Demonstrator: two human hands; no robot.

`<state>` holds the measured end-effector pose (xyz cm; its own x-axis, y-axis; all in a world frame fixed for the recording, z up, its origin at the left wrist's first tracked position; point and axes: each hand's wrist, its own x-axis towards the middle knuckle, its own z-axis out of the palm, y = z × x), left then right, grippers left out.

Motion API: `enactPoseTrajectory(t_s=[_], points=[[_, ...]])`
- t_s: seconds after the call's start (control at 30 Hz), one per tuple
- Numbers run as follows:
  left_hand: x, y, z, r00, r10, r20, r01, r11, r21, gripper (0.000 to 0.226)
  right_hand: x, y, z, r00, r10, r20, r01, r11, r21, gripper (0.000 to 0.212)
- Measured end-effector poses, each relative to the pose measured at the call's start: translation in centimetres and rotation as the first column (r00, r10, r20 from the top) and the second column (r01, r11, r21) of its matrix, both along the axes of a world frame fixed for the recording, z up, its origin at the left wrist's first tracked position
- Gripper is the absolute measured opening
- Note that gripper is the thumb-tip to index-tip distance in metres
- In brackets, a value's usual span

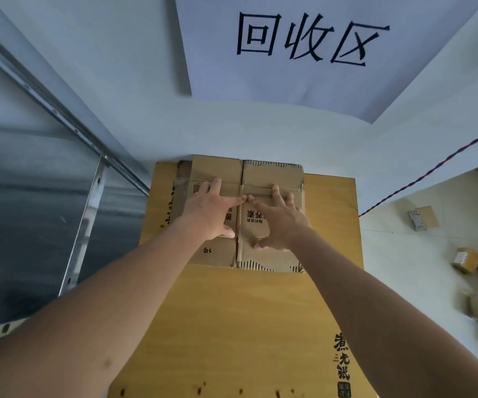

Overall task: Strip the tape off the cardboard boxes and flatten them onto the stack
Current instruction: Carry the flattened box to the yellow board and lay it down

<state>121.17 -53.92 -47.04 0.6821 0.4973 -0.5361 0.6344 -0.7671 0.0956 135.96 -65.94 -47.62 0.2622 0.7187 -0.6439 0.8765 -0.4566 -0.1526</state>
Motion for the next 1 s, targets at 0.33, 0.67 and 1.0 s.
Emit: enactPoseTrajectory(t_s=[0.33,0.67,1.0], points=[[-1.4,0.4,7.4,0.973,-0.019,0.232,0.004,0.998,0.066,0.061,-1.9,-1.1,8.2,0.976,-0.195,-0.091,0.216,0.901,0.377,0.054],[-9.0,-7.1,19.6,0.904,-0.050,0.425,-0.058,0.970,0.237,0.061,-6.7,-8.2,20.1,0.997,0.035,0.071,-0.068,0.831,0.553,0.063],[-20.2,-22.2,30.7,0.862,0.047,0.504,-0.272,0.882,0.384,0.066,-15.1,-19.4,31.1,0.955,0.258,0.144,-0.281,0.638,0.717,0.064]])
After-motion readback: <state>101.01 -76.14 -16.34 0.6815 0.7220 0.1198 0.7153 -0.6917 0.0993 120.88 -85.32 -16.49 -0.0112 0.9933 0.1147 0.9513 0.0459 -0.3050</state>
